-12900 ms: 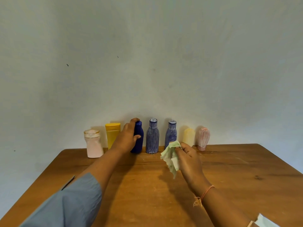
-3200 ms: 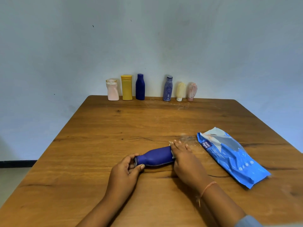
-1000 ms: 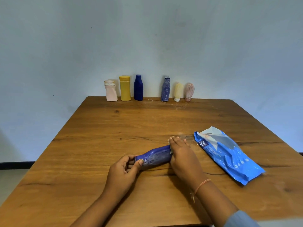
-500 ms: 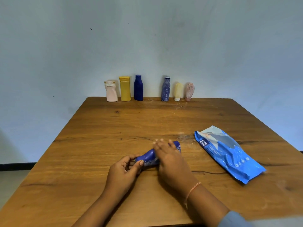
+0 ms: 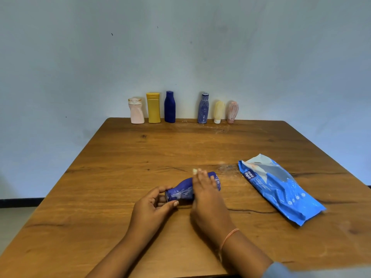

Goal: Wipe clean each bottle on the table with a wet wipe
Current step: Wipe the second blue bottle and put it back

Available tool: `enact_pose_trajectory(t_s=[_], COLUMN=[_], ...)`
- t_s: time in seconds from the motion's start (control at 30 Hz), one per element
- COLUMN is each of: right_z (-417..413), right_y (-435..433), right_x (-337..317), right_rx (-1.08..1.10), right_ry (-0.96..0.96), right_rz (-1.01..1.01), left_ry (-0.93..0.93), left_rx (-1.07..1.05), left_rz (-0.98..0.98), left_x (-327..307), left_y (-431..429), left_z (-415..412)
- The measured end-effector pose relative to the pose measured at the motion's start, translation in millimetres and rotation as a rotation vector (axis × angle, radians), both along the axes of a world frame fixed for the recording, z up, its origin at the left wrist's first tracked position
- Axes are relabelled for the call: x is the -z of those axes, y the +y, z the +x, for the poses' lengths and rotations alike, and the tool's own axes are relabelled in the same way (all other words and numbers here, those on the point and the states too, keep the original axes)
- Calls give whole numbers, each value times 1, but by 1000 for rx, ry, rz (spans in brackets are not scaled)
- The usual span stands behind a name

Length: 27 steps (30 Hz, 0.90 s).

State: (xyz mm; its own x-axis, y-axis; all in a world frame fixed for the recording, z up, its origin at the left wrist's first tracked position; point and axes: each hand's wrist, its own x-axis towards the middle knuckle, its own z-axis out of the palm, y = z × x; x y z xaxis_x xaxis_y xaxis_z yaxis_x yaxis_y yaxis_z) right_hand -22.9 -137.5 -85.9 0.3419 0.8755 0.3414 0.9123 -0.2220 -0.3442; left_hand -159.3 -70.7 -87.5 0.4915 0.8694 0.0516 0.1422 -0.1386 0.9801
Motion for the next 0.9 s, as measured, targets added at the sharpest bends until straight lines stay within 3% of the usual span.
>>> enact_pose_trajectory(t_s=[0.23, 0.43, 0.6, 0.77, 0.9], right_z=[-25, 40, 22, -33, -27], right_y=[6, -1, -11, -7, 5], right_x=[1, -12, 1, 14, 3], right_rx=[-290, -32, 77, -139, -268], right_ry=[-81, 59, 66, -13, -56], right_rz=[-104, -105, -21, -11, -65], left_ry=[67, 77, 90, 72, 79], left_rx=[-17, -17, -36, -26, -28], left_rz=[44, 44, 52, 48, 51], left_x=[1, 0, 1, 5, 7], left_y=[1, -2, -1, 3, 5], left_z=[0, 0, 1, 1, 1])
